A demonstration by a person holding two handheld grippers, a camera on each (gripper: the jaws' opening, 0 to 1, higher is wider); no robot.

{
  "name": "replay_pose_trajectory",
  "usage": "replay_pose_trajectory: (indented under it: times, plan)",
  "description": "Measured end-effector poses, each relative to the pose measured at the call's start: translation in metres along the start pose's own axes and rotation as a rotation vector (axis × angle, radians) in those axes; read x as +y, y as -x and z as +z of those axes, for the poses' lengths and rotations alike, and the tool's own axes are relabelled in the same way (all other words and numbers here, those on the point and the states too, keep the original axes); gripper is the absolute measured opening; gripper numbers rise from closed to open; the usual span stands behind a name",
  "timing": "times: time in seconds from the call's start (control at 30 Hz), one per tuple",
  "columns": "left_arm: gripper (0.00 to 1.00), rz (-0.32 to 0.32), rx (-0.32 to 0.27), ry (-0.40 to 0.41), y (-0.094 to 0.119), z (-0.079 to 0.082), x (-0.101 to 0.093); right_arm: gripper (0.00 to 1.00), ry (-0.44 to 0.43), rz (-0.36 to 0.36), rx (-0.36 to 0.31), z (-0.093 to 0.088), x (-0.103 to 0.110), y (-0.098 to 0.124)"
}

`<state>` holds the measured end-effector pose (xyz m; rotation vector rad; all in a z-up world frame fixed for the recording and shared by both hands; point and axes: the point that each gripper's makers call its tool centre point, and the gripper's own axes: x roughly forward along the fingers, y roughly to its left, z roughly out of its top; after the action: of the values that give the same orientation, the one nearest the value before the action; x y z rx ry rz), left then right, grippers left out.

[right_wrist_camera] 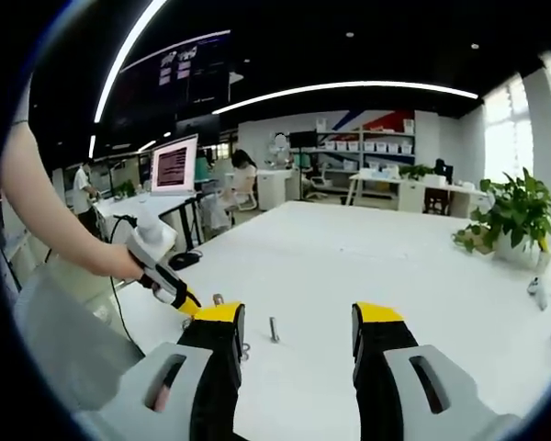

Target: Place the washer onto the threaded stud by aligning its center hole with the stud, sliding it down to the base, and recovering from edge contact or off-axis alignment until the washer reaches the visible bottom stop.

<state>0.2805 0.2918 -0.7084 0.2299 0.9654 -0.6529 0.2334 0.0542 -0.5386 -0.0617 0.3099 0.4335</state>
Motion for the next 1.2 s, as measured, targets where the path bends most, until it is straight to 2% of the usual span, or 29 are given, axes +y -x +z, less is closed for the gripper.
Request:
replay_pose_trajectory:
  times: [0.2, 0.5, 0.8, 0.93, 1.2]
  plan:
    - [0.14, -0.012, -0.005, 0.006, -0.003, 0.004, 0.000, 0.49, -0.002, -0.012, 0.000, -0.001, -0.003, 0.001]
    - [0.13, -0.013, 0.013, 0.006, -0.006, 0.001, -0.001, 0.50, -0.012, -0.029, -0.017, 0.003, -0.008, 0.002]
    - [0.12, 0.017, 0.068, 0.033, -0.012, -0.014, 0.005, 0.50, -0.038, -0.048, -0.033, 0.005, -0.014, 0.005]
    - [0.11, 0.077, 0.072, 0.004, -0.008, -0.015, 0.014, 0.50, -0.045, -0.053, -0.046, 0.008, -0.016, 0.006]
    - [0.11, 0.080, 0.128, 0.030, -0.013, -0.034, 0.021, 0.50, -0.056, -0.061, -0.057, 0.010, -0.018, 0.007]
